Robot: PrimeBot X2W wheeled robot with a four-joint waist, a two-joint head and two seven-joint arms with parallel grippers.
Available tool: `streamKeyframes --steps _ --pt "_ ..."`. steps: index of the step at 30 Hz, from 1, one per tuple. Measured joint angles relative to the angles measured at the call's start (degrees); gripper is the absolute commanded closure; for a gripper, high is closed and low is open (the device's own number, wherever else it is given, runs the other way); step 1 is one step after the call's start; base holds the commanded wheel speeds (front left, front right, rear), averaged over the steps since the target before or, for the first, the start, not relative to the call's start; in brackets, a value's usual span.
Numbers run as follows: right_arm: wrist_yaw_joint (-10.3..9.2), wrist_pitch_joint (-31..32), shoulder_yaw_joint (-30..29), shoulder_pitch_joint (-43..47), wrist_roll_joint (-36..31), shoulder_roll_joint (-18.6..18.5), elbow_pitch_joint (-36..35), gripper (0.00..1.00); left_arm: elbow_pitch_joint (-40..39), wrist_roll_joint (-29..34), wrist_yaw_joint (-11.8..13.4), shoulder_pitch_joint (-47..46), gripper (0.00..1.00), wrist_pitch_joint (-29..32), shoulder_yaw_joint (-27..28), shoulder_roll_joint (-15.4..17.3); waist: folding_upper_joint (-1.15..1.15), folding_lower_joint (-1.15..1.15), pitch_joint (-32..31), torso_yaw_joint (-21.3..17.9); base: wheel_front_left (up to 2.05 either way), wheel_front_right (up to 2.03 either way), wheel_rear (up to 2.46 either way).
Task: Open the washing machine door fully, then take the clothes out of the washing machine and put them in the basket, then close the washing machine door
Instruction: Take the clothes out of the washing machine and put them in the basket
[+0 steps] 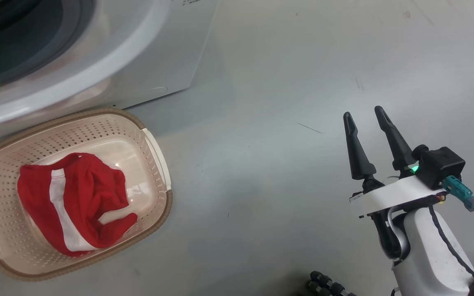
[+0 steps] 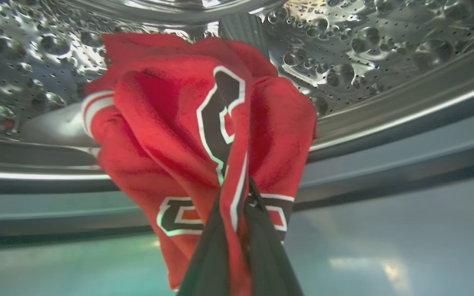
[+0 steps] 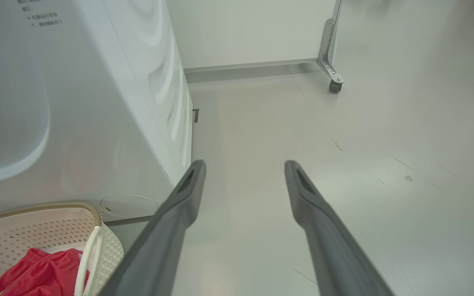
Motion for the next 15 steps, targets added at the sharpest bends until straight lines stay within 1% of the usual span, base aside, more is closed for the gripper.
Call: streamKeyframes --steps 5,15 --pt "0.0 0.0 -0.33 -0.01 -0.68 0.02 -0.16 0.0 -0.57 -0.77 0.0 0.0 1.0 -4.0 0.42 -0.45 0.0 0.0 -0.5 1.77 0.0 0.0 0.0" --pt "0.0 0.0 -2.19 0.04 -1.71 -1.19 -0.31 0.0 -5.92 -1.53 0.0 0.72 1.0 -14.99 0.98 -3.74 0.0 0.0 -2.44 5.34 0.0 0.0 0.0"
